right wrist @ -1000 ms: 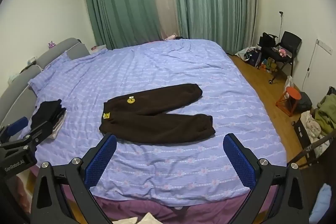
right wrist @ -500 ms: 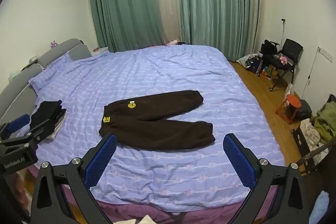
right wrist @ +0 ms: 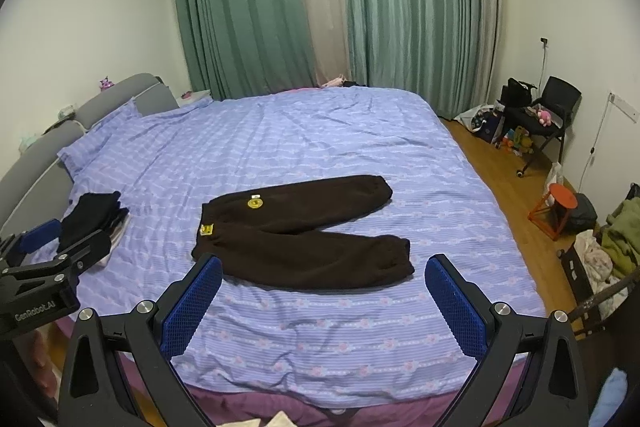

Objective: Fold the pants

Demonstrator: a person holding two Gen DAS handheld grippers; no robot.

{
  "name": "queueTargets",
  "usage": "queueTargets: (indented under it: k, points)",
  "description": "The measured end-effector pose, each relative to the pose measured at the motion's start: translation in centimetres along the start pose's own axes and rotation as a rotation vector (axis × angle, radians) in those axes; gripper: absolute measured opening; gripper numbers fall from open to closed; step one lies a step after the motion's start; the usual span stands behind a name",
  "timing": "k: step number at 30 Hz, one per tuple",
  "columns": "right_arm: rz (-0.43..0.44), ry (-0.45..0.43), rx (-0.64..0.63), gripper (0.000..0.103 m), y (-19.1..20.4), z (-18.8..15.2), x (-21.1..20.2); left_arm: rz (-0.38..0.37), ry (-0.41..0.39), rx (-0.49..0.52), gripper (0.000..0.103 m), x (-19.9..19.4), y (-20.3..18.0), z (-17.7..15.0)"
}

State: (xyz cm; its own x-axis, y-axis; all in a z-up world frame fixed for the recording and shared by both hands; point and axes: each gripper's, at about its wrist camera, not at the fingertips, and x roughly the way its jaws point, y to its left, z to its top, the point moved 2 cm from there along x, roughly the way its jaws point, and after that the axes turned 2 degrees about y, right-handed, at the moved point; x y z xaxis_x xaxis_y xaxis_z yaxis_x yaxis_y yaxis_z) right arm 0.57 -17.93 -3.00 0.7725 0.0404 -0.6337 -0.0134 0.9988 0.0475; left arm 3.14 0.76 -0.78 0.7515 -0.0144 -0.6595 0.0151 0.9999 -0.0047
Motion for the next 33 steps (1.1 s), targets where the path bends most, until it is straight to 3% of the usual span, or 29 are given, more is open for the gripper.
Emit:
queueTargets:
  k: [33]
  points:
    - [-0.007,-0.014,-0.003,0.102,0.9,0.2,-0.2,0.000,-0.030,0.008,0.103,-0.7,1.4,0.5]
